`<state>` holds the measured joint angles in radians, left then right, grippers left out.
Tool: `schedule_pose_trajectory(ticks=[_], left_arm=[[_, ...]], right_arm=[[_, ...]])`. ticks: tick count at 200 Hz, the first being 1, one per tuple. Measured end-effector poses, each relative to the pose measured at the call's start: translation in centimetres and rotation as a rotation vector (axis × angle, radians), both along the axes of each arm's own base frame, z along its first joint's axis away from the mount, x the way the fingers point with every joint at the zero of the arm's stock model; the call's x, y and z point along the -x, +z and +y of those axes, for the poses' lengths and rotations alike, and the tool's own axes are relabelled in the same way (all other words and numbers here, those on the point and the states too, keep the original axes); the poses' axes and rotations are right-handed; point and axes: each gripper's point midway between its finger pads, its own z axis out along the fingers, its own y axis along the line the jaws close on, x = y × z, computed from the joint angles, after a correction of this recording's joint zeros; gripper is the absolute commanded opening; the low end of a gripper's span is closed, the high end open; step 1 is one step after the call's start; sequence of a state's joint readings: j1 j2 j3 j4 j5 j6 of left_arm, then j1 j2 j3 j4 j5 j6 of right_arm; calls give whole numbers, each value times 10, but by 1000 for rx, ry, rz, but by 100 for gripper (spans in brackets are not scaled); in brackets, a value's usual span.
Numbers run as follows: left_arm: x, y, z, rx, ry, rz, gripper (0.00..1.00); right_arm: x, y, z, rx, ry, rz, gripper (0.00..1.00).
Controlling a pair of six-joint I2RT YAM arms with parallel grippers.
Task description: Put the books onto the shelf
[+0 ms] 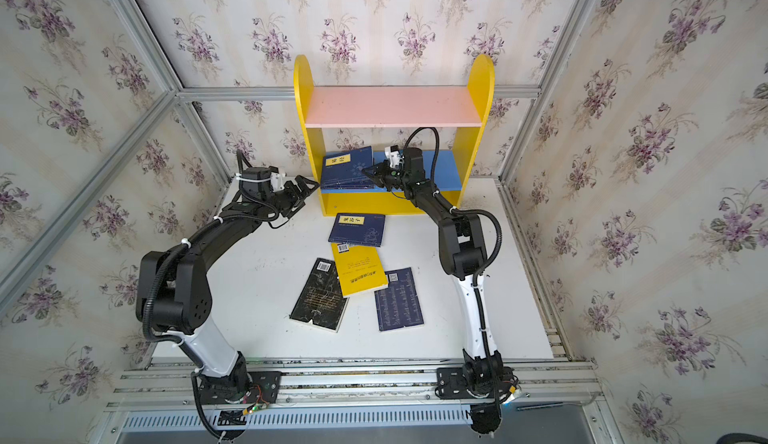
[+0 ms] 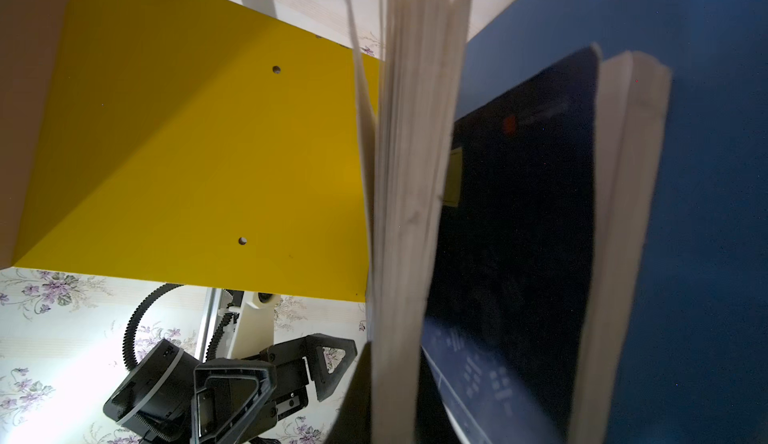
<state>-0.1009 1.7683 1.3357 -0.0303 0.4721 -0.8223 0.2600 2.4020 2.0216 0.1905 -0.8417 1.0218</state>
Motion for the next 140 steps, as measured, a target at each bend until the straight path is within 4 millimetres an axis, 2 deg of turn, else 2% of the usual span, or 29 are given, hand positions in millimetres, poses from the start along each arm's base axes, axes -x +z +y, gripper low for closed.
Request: schedule_pose_trajectory(ticks=[65,140], left_arm=[[-22,-2,-8,9,14,3,99],[-45,-28,-21,-17,119,57,99]], right_arm=[[-2,-3,3,1,2,15,6],[-2,-4,3,16,0,8,6]])
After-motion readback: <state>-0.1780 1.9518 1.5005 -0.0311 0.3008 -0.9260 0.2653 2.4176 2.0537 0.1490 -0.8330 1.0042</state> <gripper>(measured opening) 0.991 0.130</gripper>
